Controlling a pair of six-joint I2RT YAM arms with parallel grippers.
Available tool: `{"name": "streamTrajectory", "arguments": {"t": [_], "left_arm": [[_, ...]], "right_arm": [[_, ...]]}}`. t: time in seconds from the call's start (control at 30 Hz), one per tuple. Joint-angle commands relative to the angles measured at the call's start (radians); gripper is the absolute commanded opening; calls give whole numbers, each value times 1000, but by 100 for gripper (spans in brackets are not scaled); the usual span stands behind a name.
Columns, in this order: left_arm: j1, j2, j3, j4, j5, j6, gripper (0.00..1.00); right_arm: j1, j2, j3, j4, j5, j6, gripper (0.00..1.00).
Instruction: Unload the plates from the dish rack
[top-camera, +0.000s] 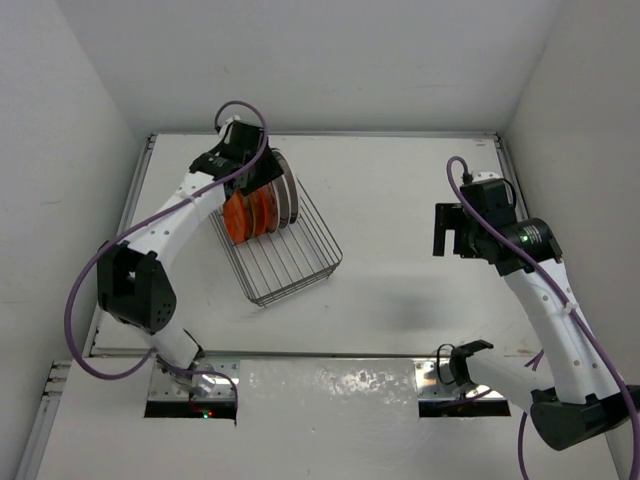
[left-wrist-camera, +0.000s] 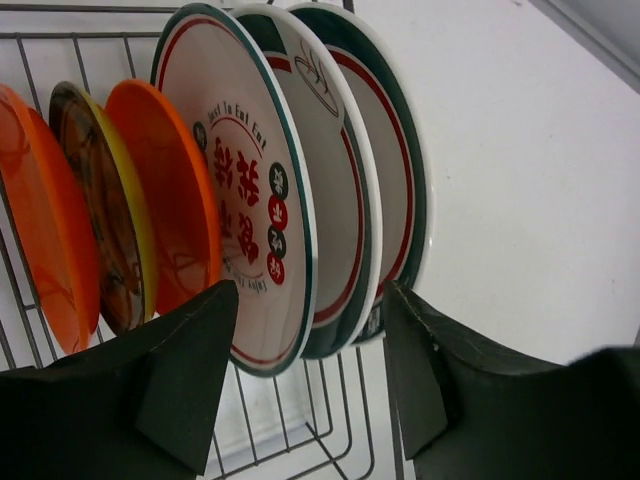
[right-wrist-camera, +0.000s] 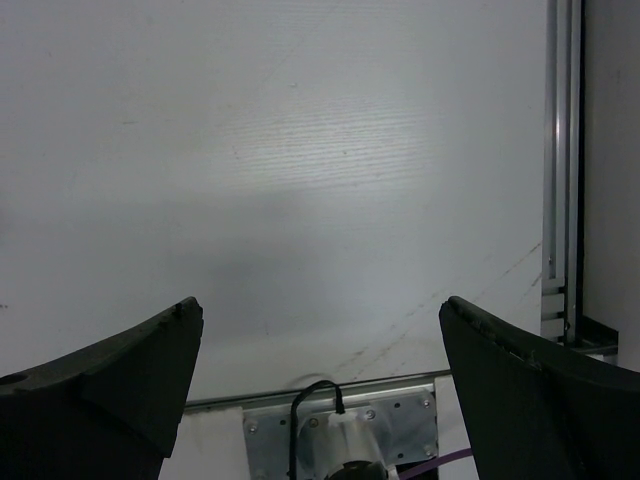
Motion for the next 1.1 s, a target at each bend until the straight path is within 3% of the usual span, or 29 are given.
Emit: {"name": "streamTrajectory", "arguments": {"t": [0.0,0.2,0.37,0.47,0.77,0.93,1.07], "left_arm": [[3,27,58,40,-53,-13,57],[4,109,82,34,-78,-1,35],[4,95,85,46,-102,-4,22],[4,106,122,46,-101,48,2],[4,46,257,86,-18,241,0],[-2,-34,322,103,127,500,0],[-36,-106,300,123,237,733,0]], "right_arm": [[1,-11,1,-1,-10,14,99],[2,-5,18,-12,-4,2,99],[2,1,36,-15,-1,-1,99],[2,3,45,-15,-2,4,99],[1,19,102,-19,-27,74,99],[2,58,189,-15,-63,178,99],[1,156,367,20,-102,269,99]]}}
